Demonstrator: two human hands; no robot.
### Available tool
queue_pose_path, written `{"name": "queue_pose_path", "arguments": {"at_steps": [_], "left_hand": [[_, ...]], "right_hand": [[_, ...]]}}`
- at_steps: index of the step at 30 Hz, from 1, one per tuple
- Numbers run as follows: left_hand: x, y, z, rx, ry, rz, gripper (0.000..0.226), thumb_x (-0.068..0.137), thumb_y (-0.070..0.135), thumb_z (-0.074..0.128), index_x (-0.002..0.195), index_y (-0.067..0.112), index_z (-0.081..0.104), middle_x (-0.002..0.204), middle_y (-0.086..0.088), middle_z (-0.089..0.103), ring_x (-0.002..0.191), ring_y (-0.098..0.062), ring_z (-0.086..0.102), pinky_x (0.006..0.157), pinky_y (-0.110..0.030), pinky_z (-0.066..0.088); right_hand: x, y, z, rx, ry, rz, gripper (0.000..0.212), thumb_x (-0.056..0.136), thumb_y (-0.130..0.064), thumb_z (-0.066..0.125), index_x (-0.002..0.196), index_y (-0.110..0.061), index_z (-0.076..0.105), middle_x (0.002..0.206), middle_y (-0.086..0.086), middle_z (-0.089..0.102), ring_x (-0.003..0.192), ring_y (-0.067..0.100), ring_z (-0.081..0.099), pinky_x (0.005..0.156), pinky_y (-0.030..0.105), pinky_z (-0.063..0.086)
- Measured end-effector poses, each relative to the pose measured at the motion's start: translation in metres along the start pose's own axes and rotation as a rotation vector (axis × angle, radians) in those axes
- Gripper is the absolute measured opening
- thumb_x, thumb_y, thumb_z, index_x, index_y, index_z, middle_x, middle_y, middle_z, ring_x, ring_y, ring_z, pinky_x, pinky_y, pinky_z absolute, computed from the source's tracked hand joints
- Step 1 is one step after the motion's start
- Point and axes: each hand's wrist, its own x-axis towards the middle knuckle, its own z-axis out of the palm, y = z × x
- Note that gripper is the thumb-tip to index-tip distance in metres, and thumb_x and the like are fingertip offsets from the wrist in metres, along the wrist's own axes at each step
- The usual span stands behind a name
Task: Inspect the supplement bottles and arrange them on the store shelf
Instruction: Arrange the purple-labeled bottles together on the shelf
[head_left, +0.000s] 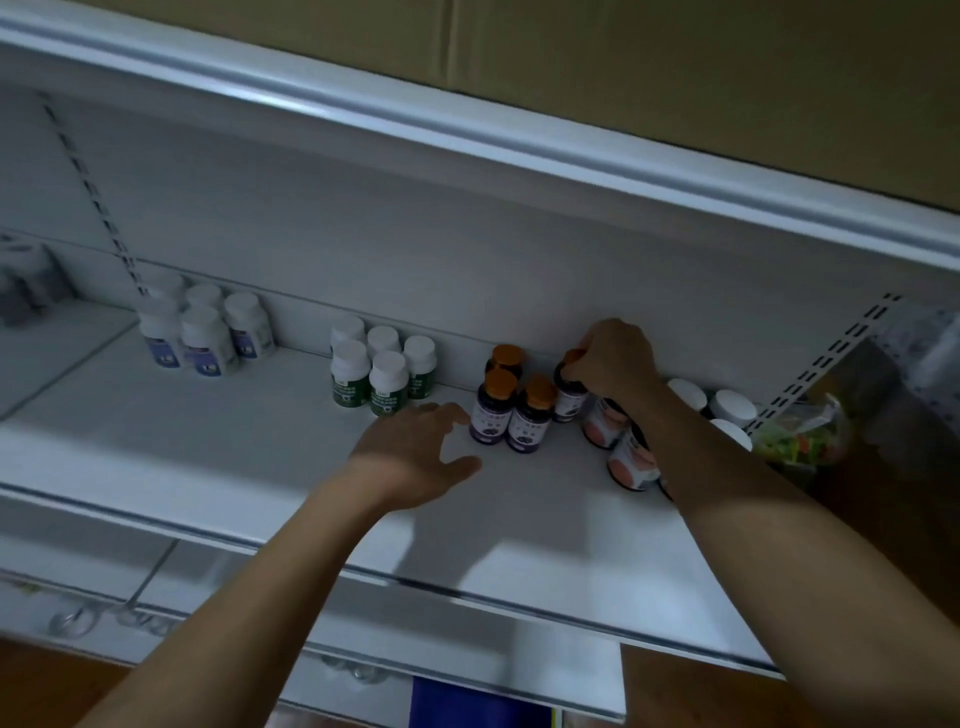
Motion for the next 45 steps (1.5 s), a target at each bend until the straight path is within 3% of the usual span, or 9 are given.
{"name": "queue_pose_path", "arguments": {"at_steps": [7,11,15,22,26,30,34,39,45], "left_hand": [[0.003,-0.020,0.003,0.098,-0.003,0.034,0.055,0.094,0.055,0.050,0.141,0.030,0.038,0.138,0.005,0.051,0.124,-0.017,0.050,0.099,-0.032,0.037],[0.007,-0.031,0.004,0.076,0.010,0.053,0.054,0.094,0.054,0.050,0.140,0.029,0.039,0.138,0.005,0.051,0.125,-0.016,0.050,0.099,-0.033,0.036],[0.011,-0.035,0.002,0.040,0.022,0.078,0.053,0.093,0.053,0.052,0.139,0.029,0.041,0.135,0.005,0.053,0.123,-0.016,0.051,0.098,-0.031,0.037],[0.017,-0.048,0.001,0.014,0.006,0.104,0.054,0.092,0.053,0.054,0.139,0.028,0.042,0.133,0.005,0.055,0.120,-0.016,0.053,0.098,-0.030,0.038],[0.020,-0.052,0.002,0.048,0.040,0.135,0.054,0.092,0.052,0.053,0.139,0.027,0.043,0.134,0.003,0.054,0.124,-0.016,0.050,0.101,-0.033,0.038],[0.023,-0.055,0.001,0.090,0.088,0.170,0.053,0.092,0.053,0.052,0.138,0.026,0.044,0.133,0.003,0.055,0.123,-0.018,0.050,0.102,-0.035,0.039],[0.023,-0.058,0.000,0.095,0.100,0.199,0.052,0.093,0.053,0.051,0.137,0.027,0.045,0.132,0.003,0.055,0.122,-0.018,0.050,0.101,-0.035,0.039],[0.021,-0.065,-0.006,0.091,0.105,0.217,0.051,0.093,0.051,0.052,0.137,0.027,0.045,0.132,0.004,0.055,0.121,-0.018,0.050,0.099,-0.034,0.037],[0.025,-0.068,-0.021,0.143,0.161,0.246,0.048,0.093,0.052,0.050,0.132,0.024,0.050,0.125,0.002,0.059,0.117,-0.021,0.053,0.094,-0.035,0.040]], "right_hand": [[0.015,-0.012,0.020,0.157,-0.009,0.231,0.044,0.069,-0.019,0.083,0.055,-0.010,0.043,0.056,0.006,0.048,0.048,0.015,0.045,0.041,0.024,0.030],[0.020,-0.021,0.029,0.234,-0.036,0.326,0.035,0.066,-0.017,0.084,0.059,-0.009,0.051,0.064,0.011,0.059,0.058,0.022,0.058,0.048,0.027,0.042],[0.021,-0.030,0.038,0.241,-0.058,0.361,0.033,0.069,-0.015,0.081,0.065,-0.008,0.050,0.068,0.010,0.056,0.060,0.020,0.054,0.048,0.028,0.041],[0.028,-0.042,0.028,0.093,-0.179,0.310,0.030,0.082,-0.020,0.071,0.066,-0.011,0.047,0.069,0.005,0.050,0.067,0.019,0.052,0.060,0.027,0.044],[0.032,-0.056,0.027,-0.033,-0.025,0.146,0.034,0.083,-0.029,0.069,0.064,-0.012,0.046,0.068,0.004,0.050,0.071,0.024,0.055,0.048,0.025,0.031],[0.029,-0.074,0.044,-0.168,-0.045,0.117,0.040,0.081,-0.038,0.071,0.066,-0.015,0.042,0.070,0.002,0.047,0.074,0.024,0.055,0.058,0.028,0.039],[0.028,-0.081,0.061,-0.279,-0.015,0.142,0.029,0.088,-0.034,0.065,0.079,-0.010,0.051,0.073,0.002,0.049,0.076,0.024,0.054,0.067,0.032,0.043],[0.024,-0.081,0.066,-0.233,0.056,0.133,0.018,0.089,-0.028,0.060,0.091,-0.010,0.057,0.085,0.006,0.058,0.081,0.027,0.059,0.070,0.033,0.044],[0.010,-0.089,0.036,-0.013,0.211,0.130,0.030,0.083,-0.033,0.066,0.103,-0.013,0.055,0.094,0.006,0.062,0.085,0.026,0.059,0.068,0.032,0.044]]}}
